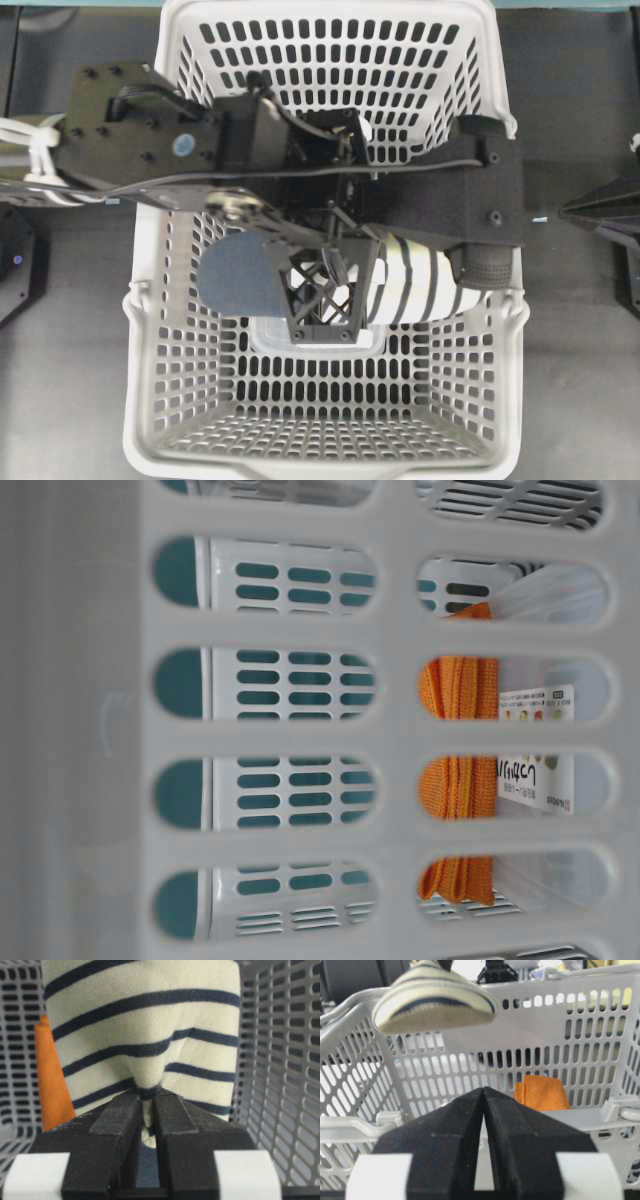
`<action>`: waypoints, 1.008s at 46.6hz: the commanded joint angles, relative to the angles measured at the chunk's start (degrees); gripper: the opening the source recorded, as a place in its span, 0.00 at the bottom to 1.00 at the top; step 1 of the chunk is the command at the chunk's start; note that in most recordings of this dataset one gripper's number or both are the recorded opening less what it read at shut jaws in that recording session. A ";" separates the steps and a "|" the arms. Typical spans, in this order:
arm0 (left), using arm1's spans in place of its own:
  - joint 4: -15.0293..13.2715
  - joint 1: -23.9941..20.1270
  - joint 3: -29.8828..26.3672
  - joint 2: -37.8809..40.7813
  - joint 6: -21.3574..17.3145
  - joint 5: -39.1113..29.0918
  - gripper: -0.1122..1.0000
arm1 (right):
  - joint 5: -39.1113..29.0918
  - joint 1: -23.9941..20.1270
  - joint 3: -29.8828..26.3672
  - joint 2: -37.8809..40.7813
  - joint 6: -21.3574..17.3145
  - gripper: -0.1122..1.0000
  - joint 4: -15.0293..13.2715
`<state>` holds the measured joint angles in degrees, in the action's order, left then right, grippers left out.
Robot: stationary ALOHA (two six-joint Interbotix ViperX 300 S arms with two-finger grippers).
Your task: Pick up the slipper from the shopping basket with the left arm.
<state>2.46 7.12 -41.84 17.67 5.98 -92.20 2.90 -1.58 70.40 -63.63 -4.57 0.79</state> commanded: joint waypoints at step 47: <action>0.18 -0.79 6.50 -4.83 0.00 -0.88 0.15 | -0.79 0.09 -0.70 -0.88 -1.14 0.10 0.18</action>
<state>2.46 6.15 -36.47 16.52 5.98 -94.66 2.11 -1.58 70.40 -64.69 -5.63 0.79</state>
